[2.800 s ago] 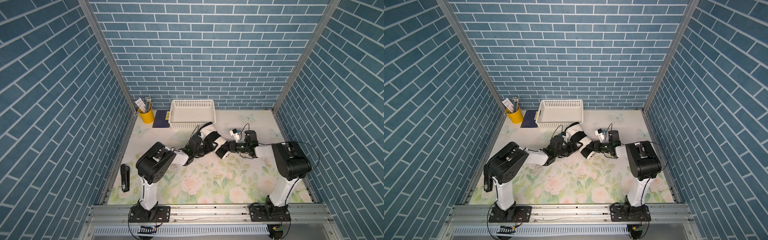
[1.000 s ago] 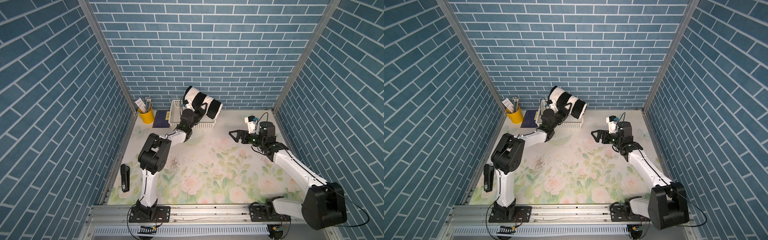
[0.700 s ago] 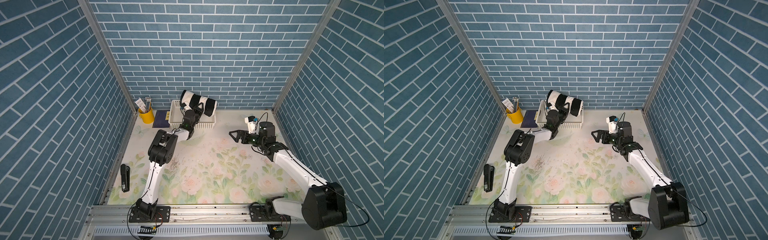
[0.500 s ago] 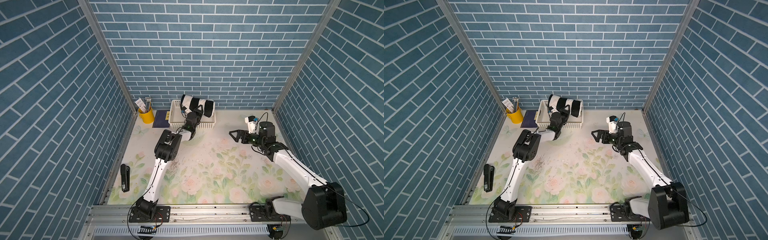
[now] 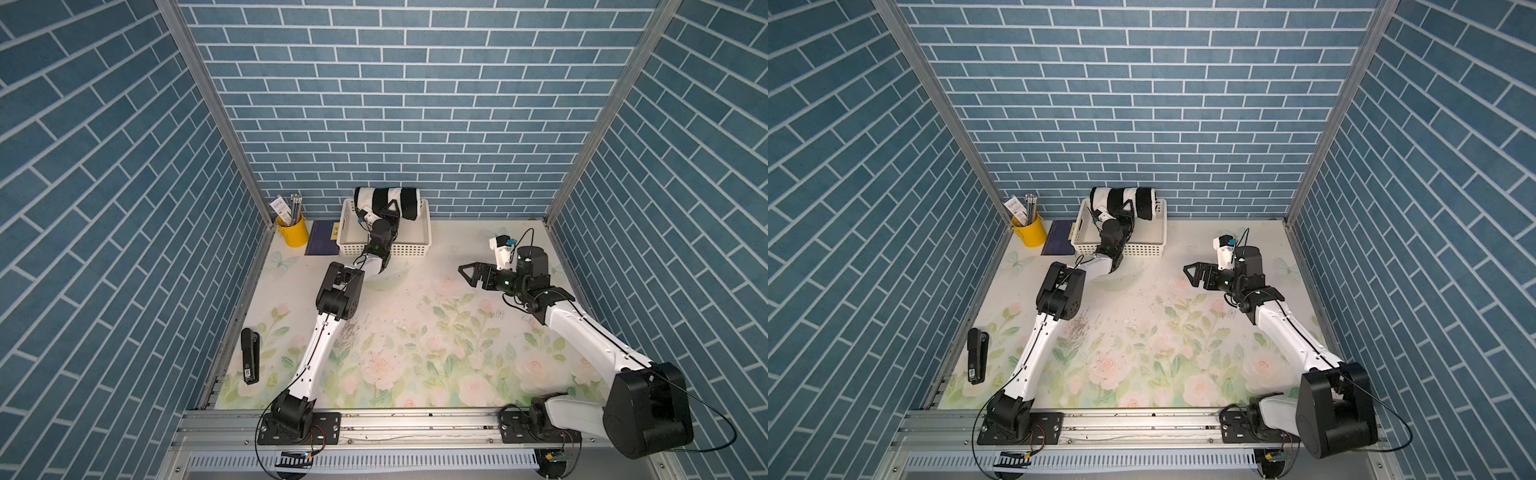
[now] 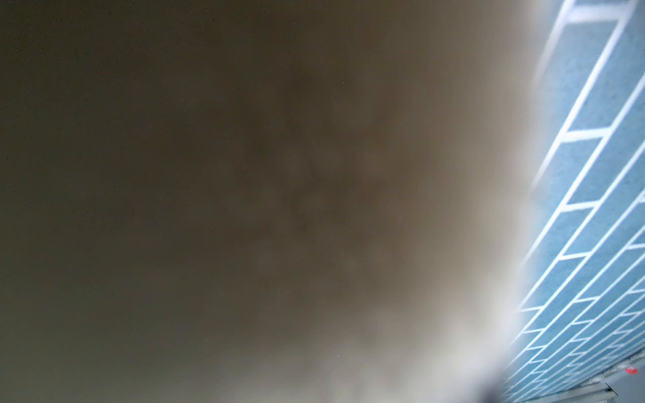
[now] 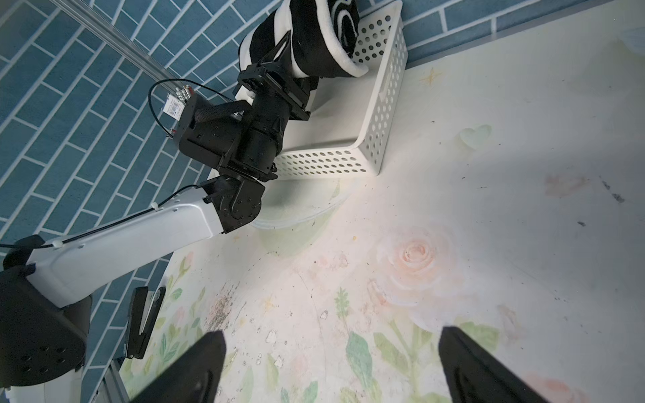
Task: Roll up the pillowcase
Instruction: Place the pillowcase in the bin.
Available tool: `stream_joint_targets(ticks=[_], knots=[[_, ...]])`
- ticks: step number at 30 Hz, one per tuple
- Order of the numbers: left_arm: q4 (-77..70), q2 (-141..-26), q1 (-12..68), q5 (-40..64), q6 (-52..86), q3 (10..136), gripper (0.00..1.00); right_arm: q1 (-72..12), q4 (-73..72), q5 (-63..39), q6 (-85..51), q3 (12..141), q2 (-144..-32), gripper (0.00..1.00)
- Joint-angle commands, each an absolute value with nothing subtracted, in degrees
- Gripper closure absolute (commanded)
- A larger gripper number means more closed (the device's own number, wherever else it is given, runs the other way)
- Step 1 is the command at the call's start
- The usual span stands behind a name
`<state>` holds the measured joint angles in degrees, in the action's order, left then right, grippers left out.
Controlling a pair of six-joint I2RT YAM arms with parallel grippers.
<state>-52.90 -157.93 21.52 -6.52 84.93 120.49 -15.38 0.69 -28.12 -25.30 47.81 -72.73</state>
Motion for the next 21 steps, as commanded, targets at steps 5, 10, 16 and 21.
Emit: stream_joint_targets(ticks=[5,10,16,21], knots=[[-45.0,-155.3,21.2,-10.6,86.6,115.2,0.65,-15.6,-1.3,-27.7,-26.8,48.6,-74.4,0.0],[-46.8,-154.5,21.2,-10.5,87.2,113.3,0.22,-15.6,-1.6,-27.8,-26.8,48.7,-74.9,0.0],[-47.8,-152.3,21.4,-10.1,87.4,110.9,0.0,-15.6,-1.8,-27.8,-26.8,48.6,-75.0,0.0],[-48.3,-147.0,21.9,-10.9,87.2,105.1,0.0,-15.6,-1.8,-27.7,-26.4,48.5,-74.7,0.0]])
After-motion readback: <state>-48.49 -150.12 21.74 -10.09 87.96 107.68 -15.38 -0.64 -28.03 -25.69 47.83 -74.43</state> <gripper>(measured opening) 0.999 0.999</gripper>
